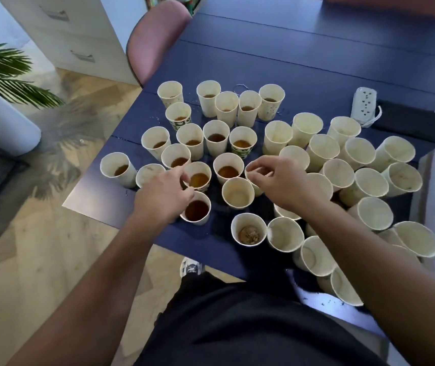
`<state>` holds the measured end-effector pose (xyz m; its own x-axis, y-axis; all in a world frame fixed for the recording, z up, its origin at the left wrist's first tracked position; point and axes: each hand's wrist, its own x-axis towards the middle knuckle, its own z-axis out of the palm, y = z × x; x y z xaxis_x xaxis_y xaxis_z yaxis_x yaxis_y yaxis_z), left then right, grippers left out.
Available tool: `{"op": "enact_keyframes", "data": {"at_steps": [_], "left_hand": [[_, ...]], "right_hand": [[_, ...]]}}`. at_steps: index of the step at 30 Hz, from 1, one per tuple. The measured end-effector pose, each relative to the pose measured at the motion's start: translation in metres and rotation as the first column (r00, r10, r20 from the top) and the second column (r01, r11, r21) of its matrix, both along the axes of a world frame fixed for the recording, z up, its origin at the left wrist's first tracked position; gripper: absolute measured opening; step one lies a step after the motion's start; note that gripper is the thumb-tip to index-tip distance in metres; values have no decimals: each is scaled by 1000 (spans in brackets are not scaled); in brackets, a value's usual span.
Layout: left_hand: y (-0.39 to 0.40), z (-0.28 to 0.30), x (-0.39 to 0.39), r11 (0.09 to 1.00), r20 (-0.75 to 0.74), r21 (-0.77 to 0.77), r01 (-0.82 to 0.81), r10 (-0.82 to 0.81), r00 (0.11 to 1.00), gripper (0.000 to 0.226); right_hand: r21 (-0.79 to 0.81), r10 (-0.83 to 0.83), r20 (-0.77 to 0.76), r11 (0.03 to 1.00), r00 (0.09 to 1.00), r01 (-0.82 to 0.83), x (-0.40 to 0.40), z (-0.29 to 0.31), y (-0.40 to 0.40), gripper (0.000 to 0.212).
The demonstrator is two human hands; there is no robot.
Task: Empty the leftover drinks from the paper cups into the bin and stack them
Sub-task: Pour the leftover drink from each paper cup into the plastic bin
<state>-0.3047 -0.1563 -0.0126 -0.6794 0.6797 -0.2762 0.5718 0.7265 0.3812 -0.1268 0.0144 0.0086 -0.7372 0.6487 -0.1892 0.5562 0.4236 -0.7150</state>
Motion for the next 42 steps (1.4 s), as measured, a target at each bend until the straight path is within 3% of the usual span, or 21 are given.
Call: {"op": "enact_keyframes", "data": {"at_steps": [5, 14, 23, 32, 36, 39, 42], "left_hand": [[-7, -14, 1, 989, 15, -146, 13, -11, 1000, 33], [8, -33, -1, 971, -115, -234, 59, -88, 989, 20], [18, -3, -7, 965, -163, -230, 129, -169, 972, 17], [57, 91, 11, 984, 41, 91, 154, -159, 986, 18], [90, 123, 36, 963, 142, 228, 143, -178, 974, 22], [119, 146, 60, 928, 135, 314, 199, -251, 958, 23], [147, 168, 87, 875, 99, 386, 293, -355, 929, 28]], "right_hand": [[19, 73, 11, 997, 997, -73, -14, 1, -18, 18], [63, 130, 48, 989, 990, -133, -18, -1, -24, 20], [-69, 143, -20, 987, 990, -144, -3, -3, -23, 20], [-182, 268, -108, 941, 957, -284, 15, 16, -5, 77], [-164, 49, -267, 982, 962, -96, 29, 29, 3, 89], [-150, -158, -426, 983, 891, 103, 49, 48, 9, 84], [-94, -245, -520, 969, 818, 231, 70, 66, 22, 85]]}}
